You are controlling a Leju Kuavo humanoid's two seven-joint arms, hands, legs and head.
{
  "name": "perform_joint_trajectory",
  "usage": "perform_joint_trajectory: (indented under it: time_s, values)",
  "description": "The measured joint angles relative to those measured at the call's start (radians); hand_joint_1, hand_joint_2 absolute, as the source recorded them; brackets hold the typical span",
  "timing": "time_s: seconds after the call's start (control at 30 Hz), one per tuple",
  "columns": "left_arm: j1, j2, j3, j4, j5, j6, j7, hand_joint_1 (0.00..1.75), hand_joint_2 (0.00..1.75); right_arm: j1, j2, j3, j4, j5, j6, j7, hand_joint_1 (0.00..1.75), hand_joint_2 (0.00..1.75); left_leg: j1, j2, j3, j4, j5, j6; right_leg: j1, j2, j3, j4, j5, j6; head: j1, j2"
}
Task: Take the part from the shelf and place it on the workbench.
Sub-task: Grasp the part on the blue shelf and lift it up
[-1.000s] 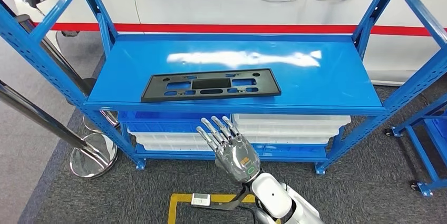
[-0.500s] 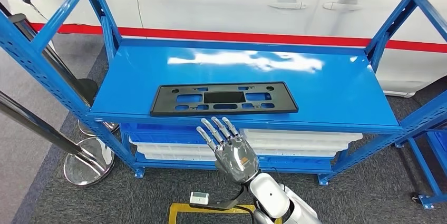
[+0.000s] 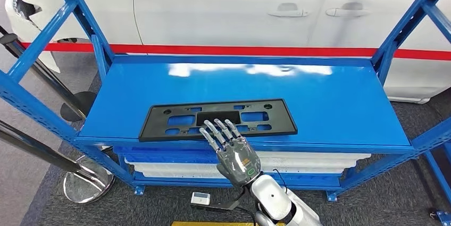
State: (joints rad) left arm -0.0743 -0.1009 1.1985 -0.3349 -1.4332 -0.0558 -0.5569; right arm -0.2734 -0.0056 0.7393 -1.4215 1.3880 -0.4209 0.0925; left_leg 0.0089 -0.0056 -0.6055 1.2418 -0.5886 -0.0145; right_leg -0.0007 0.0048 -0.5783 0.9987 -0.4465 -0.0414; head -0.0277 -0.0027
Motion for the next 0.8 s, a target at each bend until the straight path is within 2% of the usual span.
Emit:
perform_joint_trajectory:
  time_s: [0.03, 0.07, 0.1, 0.2, 0.27, 0.3, 0.37, 0.43, 0.47, 0.53, 0.57, 0.6, 0.63, 0.67, 0.7, 0.73, 0.77, 0.8]
  values:
    - [0.002, 0.001, 0.0, 0.0, 0.0, 0.0, 0.0, 0.0, 0.0, 0.001, 0.001, 0.0, 0.001, -0.001, 0.002, 0.0, 0.0, 1.75, 0.002, 0.0, -0.035, 0.038, -0.023, -0.004, -0.001, 0.001, 0.01, 0.0, -0.009, 0.001, 0.0, 0.0]
    - [0.003, 0.002, 0.0, 0.0, 0.0, 0.0, 0.0, 0.0, 0.0, 0.002, 0.001, 0.0, 0.002, -0.001, 0.004, 0.0, 0.0, 1.75, 0.004, 0.0, -0.057, 0.047, -0.03, -0.008, -0.002, 0.002, 0.021, 0.0, -0.018, 0.002, 0.0, 0.0]
    - [0.005, 0.003, -0.001, 0.0, 0.0, -0.001, 0.0, 0.0, 0.0, 0.003, 0.002, 0.0, 0.003, -0.002, 0.005, 0.0, 0.0, 1.75, 0.005, 0.0, -0.063, 0.024, -0.014, -0.01, -0.003, 0.002, 0.033, 0.0, -0.028, 0.004, 0.0, 0.0]
    - [0.007, 0.004, -0.001, 0.0, 0.0, -0.002, 0.001, 0.0, 0.0, 0.005, 0.004, 0.0, 0.004, -0.004, 0.006, 0.001, 0.0, 1.75, 0.008, 0.003, -0.023, -0.155, 0.12, -0.01, -0.005, 0.003, 0.072, 0.001, -0.058, 0.016, 0.0, 0.0]
    - [0.009, 0.005, -0.002, 0.0, 0.0, -0.003, 0.002, 0.0, 0.0, 0.004, 0.005, 0.0, 0.006, -0.006, 0.007, 0.001, 0.0, 1.75, 0.004, 0.006, -0.007, -0.21, 0.155, 0.003, -0.002, 0.004, 0.083, 0.002, -0.074, 0.029, 0.0, 0.0]
    - [0.01, 0.006, -0.002, 0.0, 0.0, -0.003, 0.003, 0.0, 0.0, 0.004, 0.006, 0.0, 0.006, -0.006, 0.007, 0.001, 0.0, 1.75, 0.002, 0.007, -0.006, -0.209, 0.151, 0.012, -0.002, 0.005, 0.088, 0.002, -0.08, 0.036, 0.0, 0.0]
    - [0.012, 0.006, -0.003, 0.0, 0.002, -0.003, 0.003, 0.0, 0.0, 0.003, 0.006, -0.001, 0.006, -0.006, 0.007, 0.001, 0.0, 1.75, 0.003, 0.007, 0.001, -0.212, 0.16, 0.028, -0.003, 0.005, 0.095, 0.003, -0.092, 0.047, 0.0, 0.0]
    - [0.01, 0.006, -0.004, 0.0, 0.003, -0.003, 0.002, 0.0, 0.0, 0.001, 0.006, -0.002, 0.006, -0.006, 0.008, 0.001, 0.0, 1.75, 0.005, 0.006, 0.007, -0.217, 0.159, 0.04, -0.004, 0.002, 0.074, 0.05, -0.122, 0.057, 0.0, 0.0]
    - [0.009, 0.006, -0.005, 0.0, 0.003, -0.002, 0.002, 0.0, 0.0, 0.001, 0.006, -0.003, 0.007, -0.006, 0.01, 0.001, 0.0, 1.75, 0.004, 0.006, 0.008, -0.218, 0.157, 0.045, -0.006, 0.001, 0.043, 0.104, -0.146, 0.061, 0.0, 0.0]
    - [0.008, 0.007, -0.005, 0.0, 0.002, 0.0, 0.002, 0.0, 0.0, 0.001, 0.006, -0.004, 0.012, -0.002, 0.025, 0.002, 0.0, 1.75, 0.002, 0.006, 0.011, -0.218, 0.15, 0.052, -0.006, 0.0, -0.042, 0.233, -0.186, 0.066, 0.0, 0.0]
    - [0.008, 0.008, -0.006, 0.0, 0.002, 0.002, 0.003, 0.0, 0.0, 0.001, 0.006, -0.004, 0.016, 0.003, 0.039, 0.004, 0.0, 1.75, 0.0, 0.005, 0.014, -0.218, 0.146, 0.053, -0.006, 0.0, -0.075, 0.272, -0.184, 0.066, 0.0, 0.0]
    - [0.009, 0.008, -0.006, 0.0, 0.001, 0.003, 0.003, 0.0, 0.0, 0.0, 0.006, -0.004, 0.021, 0.01, 0.055, 0.007, 0.0, 1.75, -0.001, 0.004, 0.019, -0.218, 0.141, 0.054, -0.005, 0.0, -0.091, 0.275, -0.162, 0.063, 0.0, 0.0]
    - [0.008, 0.008, -0.007, 0.0, 0.0, 0.004, 0.003, 0.0, 0.0, -0.002, 0.007, -0.004, 0.027, 0.02, 0.072, 0.012, 0.0, 1.75, -0.003, 0.002, 0.027, -0.218, 0.136, 0.054, -0.003, 0.001, -0.088, 0.242, -0.122, 0.058, 0.0, 0.0]
    - [0.007, 0.008, -0.009, 0.0, -0.001, 0.004, 0.003, 0.0, 0.0, -0.007, 0.007, -0.004, 0.034, 0.029, 0.09, 0.018, 0.0, 1.75, -0.005, 0.001, 0.035, -0.219, 0.131, 0.053, 0.0, 0.0, -0.07, 0.18, -0.072, 0.048, 0.0, 0.0]
    - [0.004, 0.008, -0.012, 0.001, -0.002, 0.004, 0.003, 0.0, 0.0, -0.014, 0.007, -0.004, 0.043, 0.039, 0.108, 0.023, 0.0, 1.75, -0.007, 0.0, 0.042, -0.219, 0.127, 0.052, 0.003, 0.0, -0.049, 0.12, -0.036, 0.037, 0.0, 0.0]
    - [0.0, 0.007, -0.016, 0.002, -0.003, 0.004, 0.004, 0.0, 0.0, -0.025, 0.008, -0.004, 0.054, 0.046, 0.124, 0.028, 0.0, 1.75, -0.009, -0.001, 0.046, -0.219, 0.123, 0.049, 0.007, -0.001, -0.03, 0.068, -0.013, 0.028, 0.0, 0.0]
    - [-0.003, 0.007, -0.02, 0.002, -0.003, 0.004, 0.005, 0.0, 0.0, -0.037, 0.008, -0.003, 0.068, 0.052, 0.138, 0.032, 0.0, 1.75, -0.009, -0.001, 0.048, -0.22, 0.121, 0.045, 0.01, -0.001, -0.02, 0.037, -0.004, 0.021, 0.0, 0.0]
    - [-0.006, 0.006, -0.024, 0.003, -0.004, 0.004, 0.006, 0.0, 0.0, -0.05, 0.008, -0.003, 0.081, 0.056, 0.149, 0.036, 0.0, 1.75, -0.009, -0.001, 0.048, -0.222, 0.12, 0.04, 0.013, -0.001, -0.016, 0.027, -0.008, 0.018, 0.0, 0.0]
